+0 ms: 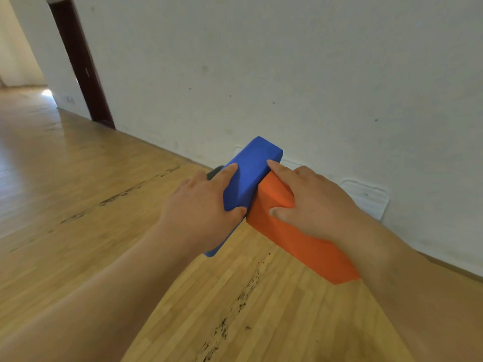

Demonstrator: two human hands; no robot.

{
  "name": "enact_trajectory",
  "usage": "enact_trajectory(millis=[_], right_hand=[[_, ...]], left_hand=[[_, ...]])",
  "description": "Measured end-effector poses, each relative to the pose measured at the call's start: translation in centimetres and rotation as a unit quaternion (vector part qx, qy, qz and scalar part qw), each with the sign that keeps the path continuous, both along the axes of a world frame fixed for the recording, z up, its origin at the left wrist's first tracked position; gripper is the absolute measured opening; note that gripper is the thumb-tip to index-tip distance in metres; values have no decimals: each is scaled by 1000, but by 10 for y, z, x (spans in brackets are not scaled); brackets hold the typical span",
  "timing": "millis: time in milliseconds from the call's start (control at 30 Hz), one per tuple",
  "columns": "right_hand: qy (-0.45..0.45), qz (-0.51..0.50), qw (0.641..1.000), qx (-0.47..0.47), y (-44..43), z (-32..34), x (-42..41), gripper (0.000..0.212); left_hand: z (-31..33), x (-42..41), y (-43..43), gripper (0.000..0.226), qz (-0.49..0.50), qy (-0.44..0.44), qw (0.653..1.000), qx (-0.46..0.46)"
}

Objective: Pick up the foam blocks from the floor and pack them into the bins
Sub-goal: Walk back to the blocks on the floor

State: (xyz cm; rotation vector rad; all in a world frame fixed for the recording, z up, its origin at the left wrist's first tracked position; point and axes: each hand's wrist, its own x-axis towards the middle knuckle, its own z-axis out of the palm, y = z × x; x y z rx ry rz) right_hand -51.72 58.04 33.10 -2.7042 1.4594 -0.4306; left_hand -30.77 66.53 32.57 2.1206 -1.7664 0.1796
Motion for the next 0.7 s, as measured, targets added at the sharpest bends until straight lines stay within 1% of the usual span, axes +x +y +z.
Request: enact_trajectory(millis=[100, 233, 367, 433, 567, 700], right_hand=[[1, -2, 1000, 2, -42, -5, 15, 92], [13, -17, 1000, 0, -92, -15, 51, 92], [28, -33, 999, -5, -136, -22, 111, 92], [29, -35, 999, -4, -158, -23, 154, 93], [9, -37, 999, -3, -197, -14, 232, 93], [2, -40, 999, 4, -235, -14, 288, 93]], left_hand=[[-3, 16, -43, 83, -4, 7, 1000, 5], [-13, 58, -101, 84, -29, 35, 999, 10], [-30, 117, -146, 83, -62, 72, 995, 16], [-30, 162, -169, 83, -71, 83, 994, 11], [-15, 246, -214, 83, -70, 53, 996, 10], [-10, 305, -256, 82, -79, 46, 996, 20]])
